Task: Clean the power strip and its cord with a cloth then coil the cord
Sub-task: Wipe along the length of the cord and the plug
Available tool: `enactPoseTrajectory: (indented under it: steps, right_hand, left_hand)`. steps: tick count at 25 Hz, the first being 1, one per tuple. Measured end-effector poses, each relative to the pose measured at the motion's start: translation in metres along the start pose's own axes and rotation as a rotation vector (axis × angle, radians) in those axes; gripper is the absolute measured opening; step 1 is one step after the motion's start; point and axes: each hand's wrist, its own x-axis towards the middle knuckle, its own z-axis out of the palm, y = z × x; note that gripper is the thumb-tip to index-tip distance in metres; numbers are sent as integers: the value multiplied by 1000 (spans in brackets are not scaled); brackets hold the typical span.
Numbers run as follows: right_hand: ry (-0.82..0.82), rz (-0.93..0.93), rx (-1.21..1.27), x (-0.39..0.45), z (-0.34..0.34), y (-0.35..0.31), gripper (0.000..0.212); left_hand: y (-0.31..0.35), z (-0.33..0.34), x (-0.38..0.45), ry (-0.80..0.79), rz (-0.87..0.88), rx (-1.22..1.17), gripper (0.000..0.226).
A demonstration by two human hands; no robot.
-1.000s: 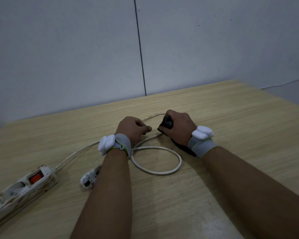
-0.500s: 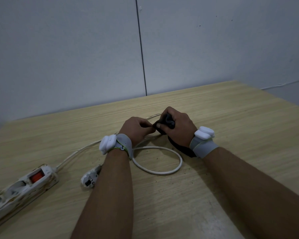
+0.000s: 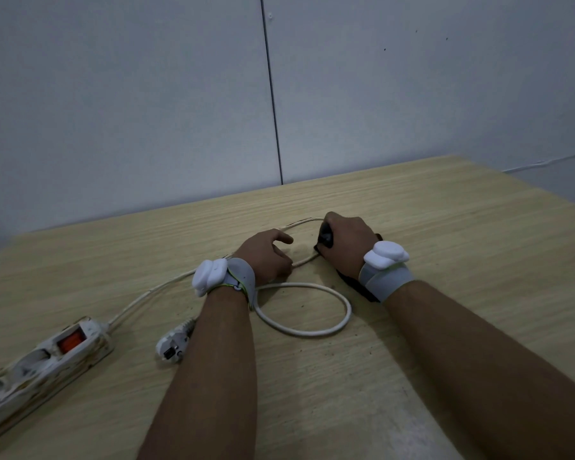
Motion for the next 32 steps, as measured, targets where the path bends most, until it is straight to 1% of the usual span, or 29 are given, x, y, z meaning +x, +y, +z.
enactPoseTrajectory:
  steps: [3,5,7,9,10,12,14,16,20,23,29,32]
  right_hand:
    - [64,68,24,1,-9,10,21]
    - [87,6,132,-4,-11,8,21]
    - [40,-100,189,-11,-10,0,23]
    - [-30,-176,141,-13,-6,-7,25]
    - [-48,-182,99,-11,-4,-8,25]
    - [-35,-107,51,-6,-2,-4,24]
    - [11,5,12,0,-3,5,24]
    - [54,79,1,4,-6,15,22]
    - [185,125,193,2,-18,30,19]
    - [251,157,248,0,-23,38,17]
    - [206,128,250,0,-20,42,24]
    - [138,97,211,2,-18,43,30]
  left_hand:
    - [0,1,0,7,7,11,53]
    - [0,3,1,23,13,8,55]
    - [0,5,1,44,12,9,57]
    - [1,6,2,59,8,14,56]
    - [1,7,2,61,9,14,56]
    - [0,6,2,50,13,7,55]
    - [-1,4,3,27,13,-8,54]
    - [-1,4,4,15,11,-2,51]
    - [6,11,7,88,12,41,42]
    - [22,21,12,101,39,90,33]
    - [44,41,36,131,43,207,31]
    - [48,51,44,179,42,191,20]
